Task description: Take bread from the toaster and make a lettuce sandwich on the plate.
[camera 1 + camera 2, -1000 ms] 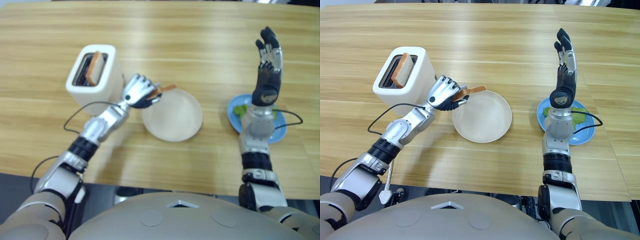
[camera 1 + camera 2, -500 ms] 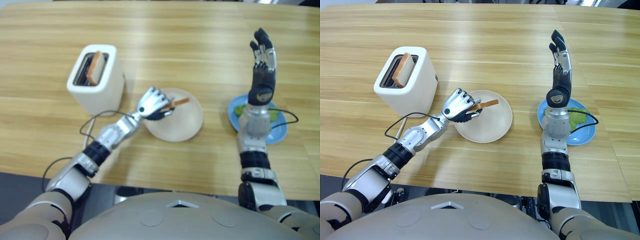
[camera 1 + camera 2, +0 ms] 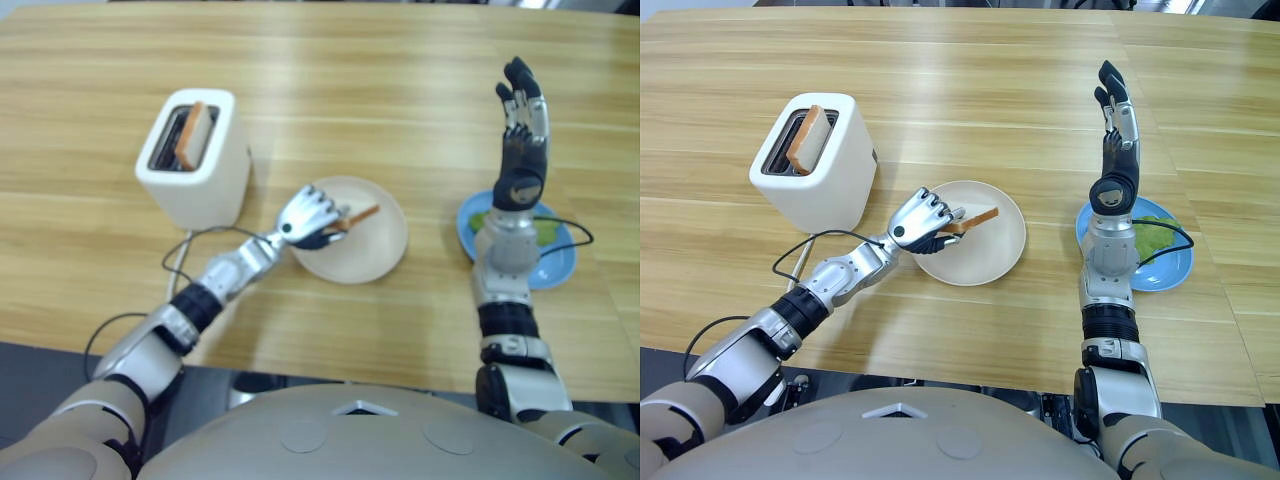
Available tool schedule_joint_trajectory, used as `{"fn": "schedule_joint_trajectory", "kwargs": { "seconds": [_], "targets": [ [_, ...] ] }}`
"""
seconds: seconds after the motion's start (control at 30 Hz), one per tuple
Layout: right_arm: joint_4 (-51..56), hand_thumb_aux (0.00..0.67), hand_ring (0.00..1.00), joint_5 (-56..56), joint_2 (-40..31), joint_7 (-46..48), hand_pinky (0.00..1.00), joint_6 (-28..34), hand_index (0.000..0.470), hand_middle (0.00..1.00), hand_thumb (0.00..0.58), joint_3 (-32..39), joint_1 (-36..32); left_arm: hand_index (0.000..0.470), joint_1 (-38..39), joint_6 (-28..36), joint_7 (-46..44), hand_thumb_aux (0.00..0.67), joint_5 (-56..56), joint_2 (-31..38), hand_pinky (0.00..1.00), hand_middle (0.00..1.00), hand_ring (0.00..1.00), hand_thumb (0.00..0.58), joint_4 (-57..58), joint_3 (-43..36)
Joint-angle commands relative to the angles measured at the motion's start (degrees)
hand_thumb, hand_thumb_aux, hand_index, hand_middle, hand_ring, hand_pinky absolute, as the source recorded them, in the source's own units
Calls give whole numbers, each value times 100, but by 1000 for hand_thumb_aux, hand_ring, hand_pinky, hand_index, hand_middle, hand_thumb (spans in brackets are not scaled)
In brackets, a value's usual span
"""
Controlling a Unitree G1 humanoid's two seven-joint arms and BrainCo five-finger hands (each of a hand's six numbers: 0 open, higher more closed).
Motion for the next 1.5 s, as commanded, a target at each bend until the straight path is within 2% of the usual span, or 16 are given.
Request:
{"fn": "schedule_joint_trajectory", "kwargs": {
  "seconds": [0.03, 0.17, 0.2, 0.23, 0.27, 0.3, 0.43, 0.6, 0.83, 1.0, 1.13, 1.3, 1.5],
  "targets": [
    [33, 0, 0, 3, 36, 9, 0, -8, 0, 0, 0, 23, -6, 460, 20, 17, -8, 670, 64, -69, 1000, 1000, 1000, 580, 457, -247],
    [11, 0, 0, 4, 38, 10, 0, -7, 0, 0, 0, 20, 0, 460, 10, -84, -84, 670, -136, -103, 1000, 1000, 1000, 580, 633, -260],
    [5, 0, 0, 5, 38, 10, 0, -6, 0, 0, 0, 17, 2, 319, 29, -142, -138, 465, -222, -97, 1000, 1000, 1000, 526, 617, -235],
    [3, 0, 0, 1, 39, 6, 0, -8, 0, 0, 0, 13, 4, 254, 43, -232, -195, 370, -329, -91, 1000, 1000, 1000, 464, 602, -206],
    [4, 0, 0, -1, 38, 5, 0, -11, 0, 0, 0, 9, 5, 0, 81, -426, -352, 0, -562, -80, 412, 412, 412, 0, 545, -145],
    [3, 0, 0, -2, 38, 3, 0, -13, 0, 0, 0, 6, 7, 0, 117, -578, -517, 0, -765, -62, 0, 0, 0, 0, 461, -96],
    [-3, 0, 0, -17, 46, -6, 0, -19, 0, 0, 0, 2, 17, 0, 314, -1111, -1068, 0, -1552, 34, 0, 0, 0, 0, -47, 193],
    [17, 0, 0, -33, 55, -12, 0, -24, 0, 0, 0, 4, 6, 0, 525, -1409, -1474, 0, -2279, 109, 0, 0, 0, 0, -649, 689],
    [74, 0, 0, -16, 18, 9, 0, -25, 0, 0, 0, 1, -34, 0, 697, -1348, -1826, 0, -2844, 159, 0, 0, 0, 0, -1111, 1407],
    [10, 0, 0, -107, -209, -24, 0, 163, 0, 0, 0, -177, -6, 0, 891, -1225, -1821, 0, -3256, 341, 0, 0, 0, 0, -1870, 2316],
    [248, 0, 0, -780, -871, -274, 0, 872, 0, 0, 0, -499, -28, 0, 1048, -1212, -1847, 0, -3778, 525, 0, 0, 0, 0, -2747, 3326],
    [70, 0, 0, -2330, -1912, -876, 0, 1795, 0, 0, 0, -661, 53, 0, 1197, -1226, -1952, 0, -4060, 539, 0, 0, 0, 0, -2877, 3923],
    [-91, 0, 0, -4890, -3486, -1711, 0, 3213, 0, 0, 0, -87, 378, 0, 1396, -1163, -1955, 0, -4050, 426, 0, 0, 0, 0, -2797, 4138]
  ]
}}
